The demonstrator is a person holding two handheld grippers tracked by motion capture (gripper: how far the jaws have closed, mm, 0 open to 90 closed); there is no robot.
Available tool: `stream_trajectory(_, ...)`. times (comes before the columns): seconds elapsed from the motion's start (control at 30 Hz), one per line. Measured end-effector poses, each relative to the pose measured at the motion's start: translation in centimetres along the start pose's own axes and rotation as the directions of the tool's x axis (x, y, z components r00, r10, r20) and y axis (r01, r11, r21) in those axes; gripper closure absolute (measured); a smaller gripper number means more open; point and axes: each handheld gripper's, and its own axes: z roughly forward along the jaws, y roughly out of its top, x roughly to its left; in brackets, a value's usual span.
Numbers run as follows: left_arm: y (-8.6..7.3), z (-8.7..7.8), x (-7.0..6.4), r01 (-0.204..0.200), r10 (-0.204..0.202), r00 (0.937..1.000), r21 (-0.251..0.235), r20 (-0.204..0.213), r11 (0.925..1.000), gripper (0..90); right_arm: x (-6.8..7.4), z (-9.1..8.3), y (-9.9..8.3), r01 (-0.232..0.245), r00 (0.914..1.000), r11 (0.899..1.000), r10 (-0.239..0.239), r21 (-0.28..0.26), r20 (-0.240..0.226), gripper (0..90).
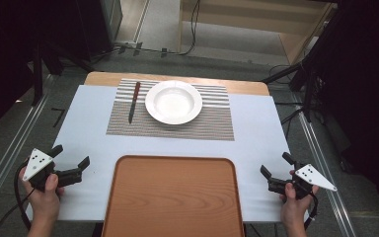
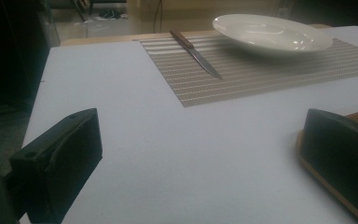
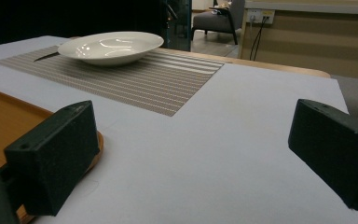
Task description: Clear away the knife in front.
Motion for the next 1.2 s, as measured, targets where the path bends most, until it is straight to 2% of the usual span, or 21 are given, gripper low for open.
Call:
stream_trajectory(0.03,0.0,-0.1,0.1,0.003,-0.003,1.0000,-0.001,0.001,1.0000,0.0,0.0,0.0,0.0,-0.001,1.0000,1.000,0.001,-0.001,0.000,0.5)
stream_trajectory(0.07,0.1,-0.1,0.2,0.013,-0.013,0.9997,0.000,0.023,0.9999,0.0,0.0,0.0,0.0,0.000,1.0000,1.000,0.000,-0.002,-0.001,0.5)
stream_trajectory(0.2,0.4,-0.3,0.5,0.042,-0.042,0.9990,-0.009,0.015,0.9991,0.0,0.0,0.0,0.0,0.003,1.0000,1.000,-0.003,-0.005,-0.002,0.5)
stream_trajectory(0.27,0.5,-0.3,0.5,0.044,-0.044,0.9990,-0.013,0.013,0.9989,0.0,0.0,0.0,0.0,0.003,1.0000,1.000,-0.003,-0.005,-0.002,0.5)
stream_trajectory(0.5,2.0,0.1,-0.5,-0.001,0.001,1.0000,0.000,0.009,1.0000,0.0,0.0,0.1,0.0,0.003,1.0000,1.000,-0.003,-0.004,0.004,0.5)
stream_trajectory(0.67,3.4,0.3,-1.1,0.005,-0.005,0.9999,-0.009,0.014,0.9999,0.0,0.1,0.1,0.0,0.006,1.0000,1.000,-0.006,-0.004,0.003,0.5)
stream_trajectory(0.8,4.1,0.6,-1.5,-0.012,0.012,0.9998,-0.009,0.014,0.9999,0.0,0.1,0.1,0.0,0.005,1.0000,1.000,-0.005,-0.005,0.002,0.5)
stream_trajectory(1.2,6.3,3.3,-1.5,-0.013,0.013,0.9993,-0.005,0.035,0.9999,0.0,0.1,0.1,0.0,0.006,1.0000,1.000,-0.006,-0.004,0.007,0.5)
